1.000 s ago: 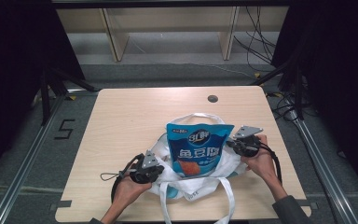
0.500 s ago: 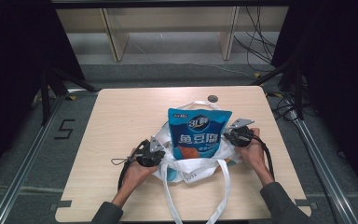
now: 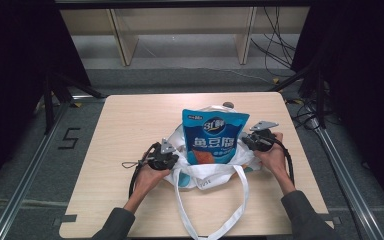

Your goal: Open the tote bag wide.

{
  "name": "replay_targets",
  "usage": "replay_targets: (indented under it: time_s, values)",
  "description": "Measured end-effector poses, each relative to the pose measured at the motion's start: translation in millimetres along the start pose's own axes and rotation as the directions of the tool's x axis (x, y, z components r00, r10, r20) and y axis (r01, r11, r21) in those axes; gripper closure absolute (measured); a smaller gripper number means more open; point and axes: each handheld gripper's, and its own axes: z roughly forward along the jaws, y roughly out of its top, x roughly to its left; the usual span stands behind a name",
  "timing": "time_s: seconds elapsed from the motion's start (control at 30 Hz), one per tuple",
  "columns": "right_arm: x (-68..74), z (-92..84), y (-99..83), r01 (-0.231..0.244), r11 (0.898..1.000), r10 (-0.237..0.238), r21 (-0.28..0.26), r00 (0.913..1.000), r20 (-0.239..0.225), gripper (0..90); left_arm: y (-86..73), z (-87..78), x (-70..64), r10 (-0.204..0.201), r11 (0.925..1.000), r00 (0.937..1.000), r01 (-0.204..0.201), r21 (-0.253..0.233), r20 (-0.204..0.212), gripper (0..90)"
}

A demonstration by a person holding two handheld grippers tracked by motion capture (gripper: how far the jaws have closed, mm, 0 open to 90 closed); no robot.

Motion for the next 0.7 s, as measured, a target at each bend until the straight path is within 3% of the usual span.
replay_targets:
  time_s: [0.03,0.1,0.17,0.33,0.53,0.63,0.7]
  values:
    - [-0.2,-4.9,2.6,0.006,1.0,-0.006,0.007,1.0,0.006,65.6,0.1,-1.1,-0.9,-0.027,0.9996,0.9996,0.027,-0.004,0.009,83.0]
    - [-1.4,-12.9,7.7,0.009,1.0,-0.009,-0.027,1.0,0.001,63.6,1.6,-5.3,0.3,-0.017,0.9998,0.9998,0.017,-0.011,0.003,79.5]
    - [-1.9,-20.8,11.9,0.001,0.998,-0.001,-0.07,1.0,0.001,61.5,3.6,-10.2,0.9,-0.052,0.9977,0.9986,0.052,-0.043,0.014,77.1]
    - [-2.4,-42.5,18.8,-0.011,0.992,0.006,-0.124,0.9993,-0.037,61.2,12.2,-33.0,1.2,-0.074,0.99,0.9961,0.079,-0.117,0.049,73.5]
    - [2.0,-64.4,15.8,-0.006,0.991,-0.002,-0.131,0.9983,-0.059,59.4,15.3,-60.0,0.9,-0.063,0.9838,0.9953,0.075,-0.163,0.073,72.3]
    - [0.9,-74.8,10.8,-0.008,0.99,-0.001,-0.139,0.9976,-0.07,58.5,12.4,-65.4,-0.9,-0.104,0.9782,0.9896,0.12,-0.17,0.1,71.0]
    - [0.1,-81.9,6.7,-0.039,0.99,0.029,-0.136,0.9967,-0.075,57.2,9.8,-68.0,-1.4,-0.096,0.9779,0.9887,0.115,-0.175,0.115,69.7]
